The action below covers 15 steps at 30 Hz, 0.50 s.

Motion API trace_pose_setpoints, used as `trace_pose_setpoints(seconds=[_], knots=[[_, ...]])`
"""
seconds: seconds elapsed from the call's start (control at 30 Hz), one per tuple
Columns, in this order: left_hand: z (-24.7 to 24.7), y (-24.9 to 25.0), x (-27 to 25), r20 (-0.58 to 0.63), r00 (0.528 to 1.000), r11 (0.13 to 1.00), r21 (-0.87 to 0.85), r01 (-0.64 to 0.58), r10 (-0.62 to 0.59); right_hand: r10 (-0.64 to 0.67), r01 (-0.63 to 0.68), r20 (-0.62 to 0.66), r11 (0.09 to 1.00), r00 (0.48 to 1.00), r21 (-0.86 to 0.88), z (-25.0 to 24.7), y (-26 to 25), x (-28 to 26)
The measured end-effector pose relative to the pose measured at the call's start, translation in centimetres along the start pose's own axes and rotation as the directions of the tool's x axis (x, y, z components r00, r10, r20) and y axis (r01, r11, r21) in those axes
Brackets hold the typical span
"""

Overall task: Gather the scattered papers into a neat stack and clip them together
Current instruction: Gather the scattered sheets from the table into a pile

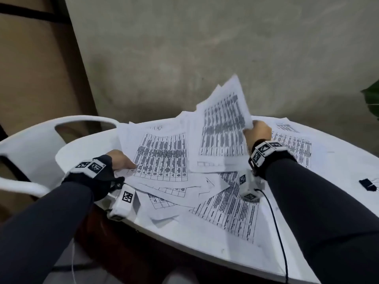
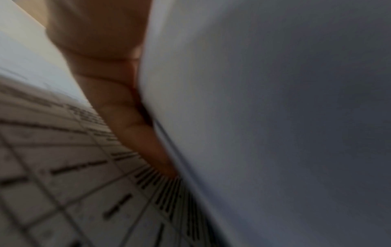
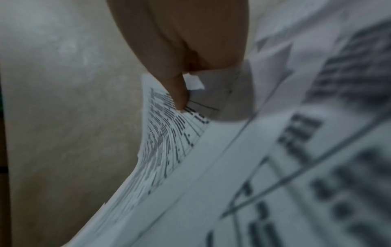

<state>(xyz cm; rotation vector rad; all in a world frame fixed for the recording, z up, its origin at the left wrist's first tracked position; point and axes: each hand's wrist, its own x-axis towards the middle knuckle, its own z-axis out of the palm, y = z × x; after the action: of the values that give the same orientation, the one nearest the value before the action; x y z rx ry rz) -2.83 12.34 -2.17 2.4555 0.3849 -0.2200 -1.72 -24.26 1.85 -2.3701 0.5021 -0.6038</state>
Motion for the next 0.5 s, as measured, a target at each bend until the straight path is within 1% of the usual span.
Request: trace_pose_setpoints(seconds=[0.07,0.17,0.23,0.33,0.4,0.43,0.5], knots=[[-0.1,0.1,-0.1,-0.001,1.000,1.000,0.008,0.000,0.000,0.001,0.010,-0.094,0.994,0.996,0.113,-1.8,-0.2,0.6],[0.0,0.5,-0.6,-0.006,1.000,0.999,0.034,-0.014,0.014,-0.022,0.069,-0.161,0.954,0.987,0.291,-4.1,-0.2,1.0],[0.0,0.9,-0.9,-0.040,0.999,0.998,0.054,-0.029,0.031,-0.050,0.131,-0.216,0.916,0.975,0.379,-5.2,-0.2,1.0],[0.4,1.5,-1.4,-0.060,0.997,0.996,0.081,-0.047,0.052,-0.002,0.194,-0.313,0.788,0.950,0.584,-6.4,-0.4,0.9],[0.7,1.7,-1.7,-0.051,0.997,0.994,0.092,-0.054,0.059,0.058,0.184,-0.323,0.722,0.944,0.667,-7.1,-0.6,1.2],[0.7,1.7,-1.7,-0.047,0.997,0.996,0.072,-0.056,0.059,0.061,0.166,-0.307,0.733,0.950,0.660,-7.3,-0.7,1.4],[0.8,1.9,-1.9,-0.042,0.996,0.996,0.047,-0.075,0.077,-0.012,0.146,-0.241,0.824,0.971,0.547,-7.5,-0.9,1.5]])
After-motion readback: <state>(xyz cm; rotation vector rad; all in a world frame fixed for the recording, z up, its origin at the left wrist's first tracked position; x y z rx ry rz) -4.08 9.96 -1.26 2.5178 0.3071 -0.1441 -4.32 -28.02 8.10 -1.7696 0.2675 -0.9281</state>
